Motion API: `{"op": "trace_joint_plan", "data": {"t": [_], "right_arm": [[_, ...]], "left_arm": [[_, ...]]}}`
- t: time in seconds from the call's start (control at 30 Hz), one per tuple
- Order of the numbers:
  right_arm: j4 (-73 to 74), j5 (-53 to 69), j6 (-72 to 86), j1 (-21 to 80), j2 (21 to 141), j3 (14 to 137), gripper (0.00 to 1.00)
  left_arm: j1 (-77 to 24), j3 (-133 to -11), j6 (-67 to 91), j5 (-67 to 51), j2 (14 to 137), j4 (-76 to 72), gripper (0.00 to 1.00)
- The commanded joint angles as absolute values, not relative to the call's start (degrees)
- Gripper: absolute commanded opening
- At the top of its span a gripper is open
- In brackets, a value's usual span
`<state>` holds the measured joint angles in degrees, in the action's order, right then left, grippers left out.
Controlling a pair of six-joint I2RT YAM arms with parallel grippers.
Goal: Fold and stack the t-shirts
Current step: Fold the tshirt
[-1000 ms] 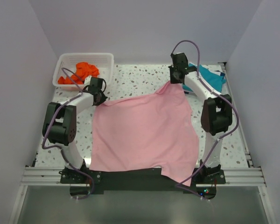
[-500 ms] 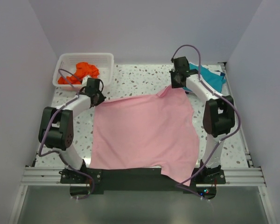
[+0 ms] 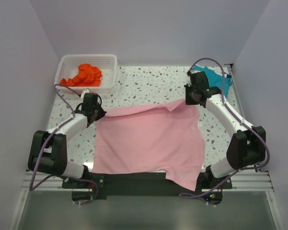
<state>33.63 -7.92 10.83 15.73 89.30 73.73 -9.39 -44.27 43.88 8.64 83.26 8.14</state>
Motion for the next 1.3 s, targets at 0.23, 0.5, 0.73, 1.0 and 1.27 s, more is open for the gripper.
{"op": "trace_joint_plan", "data": {"t": [0.23, 0.5, 0.73, 1.0, 1.27], "right_arm": [[38.06, -5.63, 13.45, 15.73, 76.47, 63.73, 0.00], [39.90, -5.36, 14.59, 15.65, 73.04, 58.54, 0.00], [44.02, -6.77, 16.69, 15.73, 71.81, 54.14, 0.00], [47.81, -4.30, 21.53, 15.73, 72.86, 48.35, 0.07], [50.10, -4.84, 21.45, 15.73, 69.44, 48.16, 0.91]], "left_arm": [[-9.05, -36.66, 44.74, 8.17, 73.66, 6.86, 0.00], [-9.05, -34.37, 45.52, 7.82, 72.60, 8.08, 0.00], [-9.05, -33.57, 45.09, 8.00, 71.98, 9.84, 0.00], [-9.14, -32.34, 45.44, 8.26, 71.81, 11.60, 0.14], [-9.05, -32.78, 46.85, 9.75, 65.66, 19.42, 0.82]]}}
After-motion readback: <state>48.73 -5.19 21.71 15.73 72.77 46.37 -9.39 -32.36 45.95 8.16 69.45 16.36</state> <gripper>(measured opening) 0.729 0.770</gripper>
